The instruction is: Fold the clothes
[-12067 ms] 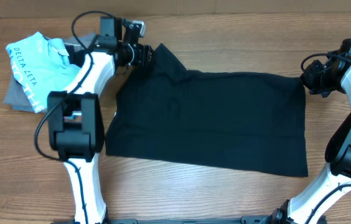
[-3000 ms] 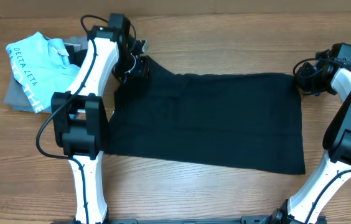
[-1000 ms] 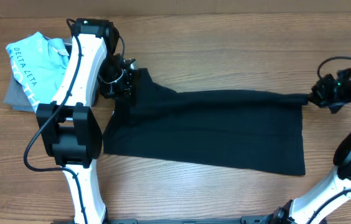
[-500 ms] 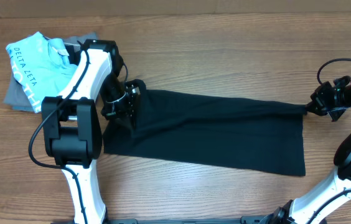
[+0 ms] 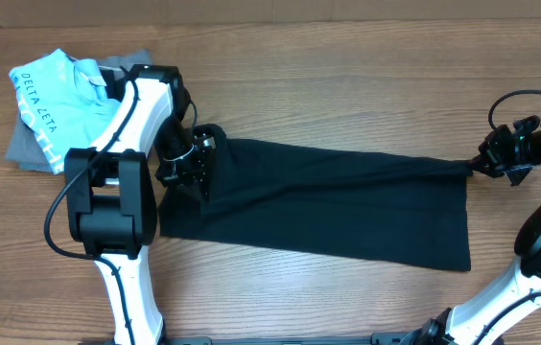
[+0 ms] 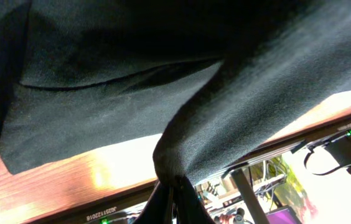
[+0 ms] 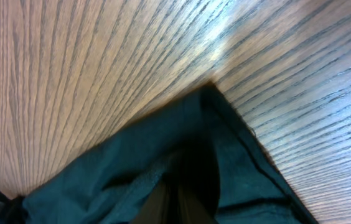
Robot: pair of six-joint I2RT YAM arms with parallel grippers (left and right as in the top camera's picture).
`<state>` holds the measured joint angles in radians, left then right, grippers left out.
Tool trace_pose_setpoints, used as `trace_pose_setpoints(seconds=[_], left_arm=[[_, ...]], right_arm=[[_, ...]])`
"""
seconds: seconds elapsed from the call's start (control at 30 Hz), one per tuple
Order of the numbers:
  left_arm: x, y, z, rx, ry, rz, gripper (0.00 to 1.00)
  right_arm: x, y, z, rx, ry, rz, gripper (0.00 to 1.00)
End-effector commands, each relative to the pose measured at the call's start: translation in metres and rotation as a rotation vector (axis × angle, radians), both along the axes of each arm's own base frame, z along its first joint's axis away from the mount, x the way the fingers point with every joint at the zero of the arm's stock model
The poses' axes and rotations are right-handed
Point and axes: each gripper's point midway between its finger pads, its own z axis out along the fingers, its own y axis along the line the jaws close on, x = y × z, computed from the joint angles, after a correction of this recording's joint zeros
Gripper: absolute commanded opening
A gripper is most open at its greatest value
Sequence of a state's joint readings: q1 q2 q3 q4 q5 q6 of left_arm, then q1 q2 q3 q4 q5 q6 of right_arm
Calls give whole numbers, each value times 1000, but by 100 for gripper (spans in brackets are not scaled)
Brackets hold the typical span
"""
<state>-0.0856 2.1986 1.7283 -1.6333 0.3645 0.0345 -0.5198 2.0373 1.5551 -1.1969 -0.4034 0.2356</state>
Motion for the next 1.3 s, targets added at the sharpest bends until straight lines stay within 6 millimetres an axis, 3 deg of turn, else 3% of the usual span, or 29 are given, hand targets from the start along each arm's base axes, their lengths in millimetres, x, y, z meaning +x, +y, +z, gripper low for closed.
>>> trace_pose_setpoints(seconds=[0.0, 0.07, 0.1, 0.13, 0.23, 0.33, 0.5, 0.6, 0.67, 0.8, 1.03, 1.27], left_arm=[[2, 4, 8, -27, -29, 12, 21], [3, 4, 8, -26, -35, 11, 24], [6, 6, 7, -17, -48, 7, 16], [10, 9, 7, -5, -65, 5, 15], [39, 20, 13, 34, -163, 62, 15], [74, 21, 14, 12, -305, 96, 29], [119, -17, 6, -107, -514, 72, 50], [132, -31, 7, -117, -578, 48, 56], [140, -38, 8, -116, -604, 73, 55], [139, -36, 8, -111, -592, 88, 48], [149, -25, 4, -54, -636, 81, 58], [146, -29, -23, -36, -585, 57, 57]], right_arm=[[8, 0, 19, -15, -62, 8, 5], [8, 0, 19, -16, -61, 8, 5], [8, 0, 19, -16, -62, 8, 5], [8, 0, 19, -16, -62, 8, 5], [8, 0, 19, -17, -64, 8, 5], [9, 0, 19, -19, -68, 8, 5], [10, -1, 19, -21, -70, 7, 5], [11, -1, 19, -21, -72, 7, 5], [10, -1, 19, -21, -72, 7, 5], [11, -1, 19, -22, -73, 7, 5], [13, -2, 19, -26, -80, 4, 5], [13, -3, 19, -28, -83, 4, 5]])
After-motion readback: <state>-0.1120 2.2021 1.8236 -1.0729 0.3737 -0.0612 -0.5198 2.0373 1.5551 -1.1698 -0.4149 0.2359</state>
